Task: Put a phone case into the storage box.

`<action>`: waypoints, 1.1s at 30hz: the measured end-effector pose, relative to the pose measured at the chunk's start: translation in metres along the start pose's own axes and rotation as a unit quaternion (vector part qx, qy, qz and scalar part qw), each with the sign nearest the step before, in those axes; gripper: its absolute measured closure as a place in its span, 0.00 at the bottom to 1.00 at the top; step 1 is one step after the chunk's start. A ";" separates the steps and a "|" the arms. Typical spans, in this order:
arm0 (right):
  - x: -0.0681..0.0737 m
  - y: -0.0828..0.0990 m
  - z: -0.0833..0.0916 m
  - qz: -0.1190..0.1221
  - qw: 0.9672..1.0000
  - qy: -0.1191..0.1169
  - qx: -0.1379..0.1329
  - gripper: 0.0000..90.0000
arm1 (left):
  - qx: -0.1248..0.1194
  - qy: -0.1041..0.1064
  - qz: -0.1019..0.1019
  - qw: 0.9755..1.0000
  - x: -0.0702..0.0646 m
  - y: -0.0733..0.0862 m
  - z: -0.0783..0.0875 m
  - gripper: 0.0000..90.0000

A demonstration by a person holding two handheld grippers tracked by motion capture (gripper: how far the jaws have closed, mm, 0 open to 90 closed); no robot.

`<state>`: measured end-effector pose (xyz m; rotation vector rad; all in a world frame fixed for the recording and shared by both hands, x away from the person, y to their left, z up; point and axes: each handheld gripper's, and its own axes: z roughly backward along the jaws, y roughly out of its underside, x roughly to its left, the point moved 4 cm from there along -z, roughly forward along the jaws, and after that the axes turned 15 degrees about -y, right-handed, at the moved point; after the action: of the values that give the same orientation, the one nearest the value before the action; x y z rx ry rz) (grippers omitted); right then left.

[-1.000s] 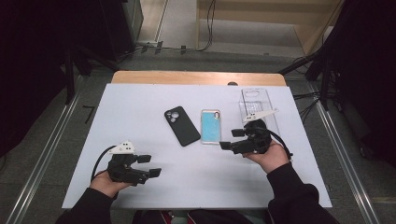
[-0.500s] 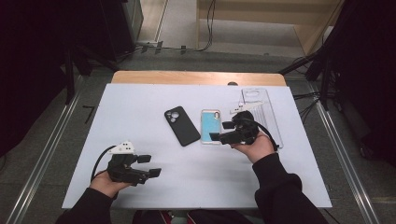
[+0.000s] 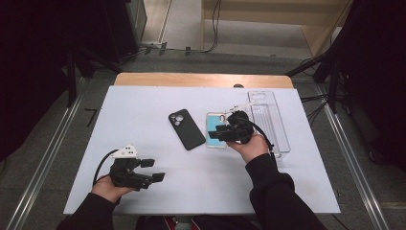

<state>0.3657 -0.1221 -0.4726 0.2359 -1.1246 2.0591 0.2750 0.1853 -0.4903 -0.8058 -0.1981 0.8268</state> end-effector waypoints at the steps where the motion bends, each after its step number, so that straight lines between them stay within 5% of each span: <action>1: -0.002 0.001 -0.003 -0.002 1.000 0.001 0.006 0.83 | 0.001 -0.001 0.000 1.000 0.000 0.000 0.000 0.29; 3: -0.004 0.003 -0.007 -0.005 1.000 0.009 0.010 0.97 | 0.001 -0.001 -0.002 1.000 0.000 0.000 0.001 0.29; 17: -0.020 0.024 -0.025 -0.033 0.999 0.035 0.022 0.97 | -0.002 -0.001 -0.002 1.000 0.000 0.000 0.002 0.29; 33: -0.031 0.044 -0.021 -0.049 0.992 0.105 0.057 0.97 | -0.001 -0.003 -0.002 1.000 0.000 -0.001 0.002 0.29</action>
<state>0.3604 -0.1358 -0.5283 0.1242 -0.8536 2.0114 0.2746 0.1861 -0.4887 -0.8046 -0.2067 0.8249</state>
